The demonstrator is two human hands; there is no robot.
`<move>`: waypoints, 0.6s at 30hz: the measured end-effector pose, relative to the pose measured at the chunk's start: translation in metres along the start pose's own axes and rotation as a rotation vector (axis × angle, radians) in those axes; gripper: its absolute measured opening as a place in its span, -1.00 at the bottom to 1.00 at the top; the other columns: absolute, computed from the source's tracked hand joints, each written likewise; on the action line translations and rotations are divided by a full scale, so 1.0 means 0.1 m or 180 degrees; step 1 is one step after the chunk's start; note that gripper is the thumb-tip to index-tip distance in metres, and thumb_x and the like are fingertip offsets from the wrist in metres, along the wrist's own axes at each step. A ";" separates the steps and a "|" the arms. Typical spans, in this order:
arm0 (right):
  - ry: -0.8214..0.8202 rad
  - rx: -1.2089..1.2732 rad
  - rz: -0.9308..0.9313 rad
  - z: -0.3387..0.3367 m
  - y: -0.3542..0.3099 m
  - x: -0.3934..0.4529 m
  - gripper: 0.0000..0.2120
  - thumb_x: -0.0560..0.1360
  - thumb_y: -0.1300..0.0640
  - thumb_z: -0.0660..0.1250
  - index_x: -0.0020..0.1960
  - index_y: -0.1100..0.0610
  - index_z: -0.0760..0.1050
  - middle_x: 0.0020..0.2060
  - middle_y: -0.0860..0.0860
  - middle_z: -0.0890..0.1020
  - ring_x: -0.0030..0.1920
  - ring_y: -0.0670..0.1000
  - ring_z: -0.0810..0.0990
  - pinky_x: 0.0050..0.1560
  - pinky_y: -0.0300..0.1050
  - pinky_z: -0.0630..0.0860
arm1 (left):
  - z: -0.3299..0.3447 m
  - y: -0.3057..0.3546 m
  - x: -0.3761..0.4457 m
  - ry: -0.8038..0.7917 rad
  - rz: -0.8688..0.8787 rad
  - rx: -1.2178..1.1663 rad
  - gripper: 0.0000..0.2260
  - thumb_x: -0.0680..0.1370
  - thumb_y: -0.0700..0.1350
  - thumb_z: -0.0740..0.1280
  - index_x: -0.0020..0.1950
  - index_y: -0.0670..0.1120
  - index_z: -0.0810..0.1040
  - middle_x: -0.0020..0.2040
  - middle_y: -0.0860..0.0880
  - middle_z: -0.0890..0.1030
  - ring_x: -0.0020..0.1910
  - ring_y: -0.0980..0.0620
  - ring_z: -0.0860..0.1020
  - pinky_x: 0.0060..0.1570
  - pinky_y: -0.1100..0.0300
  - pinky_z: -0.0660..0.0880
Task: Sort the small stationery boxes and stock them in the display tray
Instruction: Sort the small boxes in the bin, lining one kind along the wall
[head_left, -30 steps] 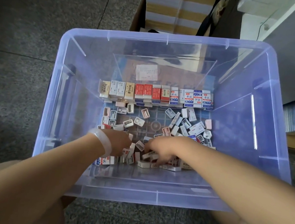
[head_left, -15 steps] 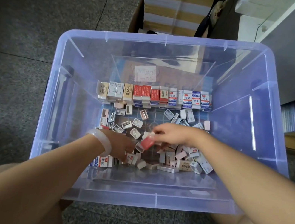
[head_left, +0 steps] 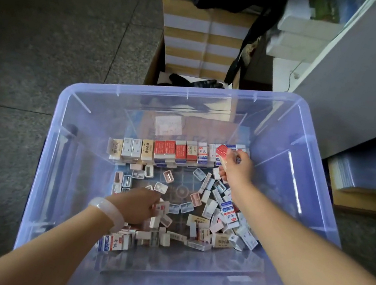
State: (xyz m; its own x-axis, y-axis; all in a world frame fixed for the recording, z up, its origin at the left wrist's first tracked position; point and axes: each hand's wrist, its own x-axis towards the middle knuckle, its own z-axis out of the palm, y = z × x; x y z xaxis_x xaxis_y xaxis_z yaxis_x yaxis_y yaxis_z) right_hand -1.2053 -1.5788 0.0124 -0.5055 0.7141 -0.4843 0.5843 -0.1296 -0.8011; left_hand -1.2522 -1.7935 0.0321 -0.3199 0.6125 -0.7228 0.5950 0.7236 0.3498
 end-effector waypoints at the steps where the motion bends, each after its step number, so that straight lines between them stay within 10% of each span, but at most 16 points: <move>1: 0.0066 -0.0047 0.0022 0.00 0.01 0.01 -0.86 0.60 0.10 0.17 0.01 0.18 0.39 -0.25 0.04 0.54 -0.42 -0.04 0.48 -0.37 -0.12 0.46 | -0.02 0.00 0.01 0.0162 0.0024 -0.0117 -0.90 0.63 -0.11 0.18 0.05 -0.12 0.41 -0.12 -0.01 0.48 -0.18 0.00 0.48 -0.22 0.27 0.34; 9: -0.0954 -0.1473 -0.0625 0.07 0.07 -0.06 -0.57 0.58 0.19 0.17 0.44 0.05 0.28 0.24 0.07 0.53 0.09 0.16 0.58 0.08 0.02 0.54 | -0.10 0.04 0.04 0.0760 0.0137 -0.0424 -0.91 0.63 -0.11 0.18 -0.01 -0.08 0.29 -0.22 0.02 0.43 -0.36 0.21 0.36 -0.42 0.39 0.24; 18: 0.0328 -0.1415 -0.0536 -0.08 0.00 0.00 -0.85 0.57 0.25 0.20 0.13 0.24 0.41 0.01 0.18 0.58 -0.01 0.22 0.57 -0.06 0.05 0.52 | -0.10 0.05 0.03 0.0808 0.0203 -0.0548 -0.90 0.63 -0.12 0.20 -0.03 -0.08 0.29 -0.22 0.02 0.44 -0.33 0.14 0.40 -0.40 0.38 0.28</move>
State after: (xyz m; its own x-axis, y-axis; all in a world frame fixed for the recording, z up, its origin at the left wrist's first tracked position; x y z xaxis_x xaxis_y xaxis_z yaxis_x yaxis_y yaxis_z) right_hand -1.2004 -1.5734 0.0145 -0.5639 0.7672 -0.3055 0.7258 0.2840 -0.6266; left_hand -1.2581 -1.7853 0.0380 -0.4729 0.7026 -0.5318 0.4930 0.7112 0.5012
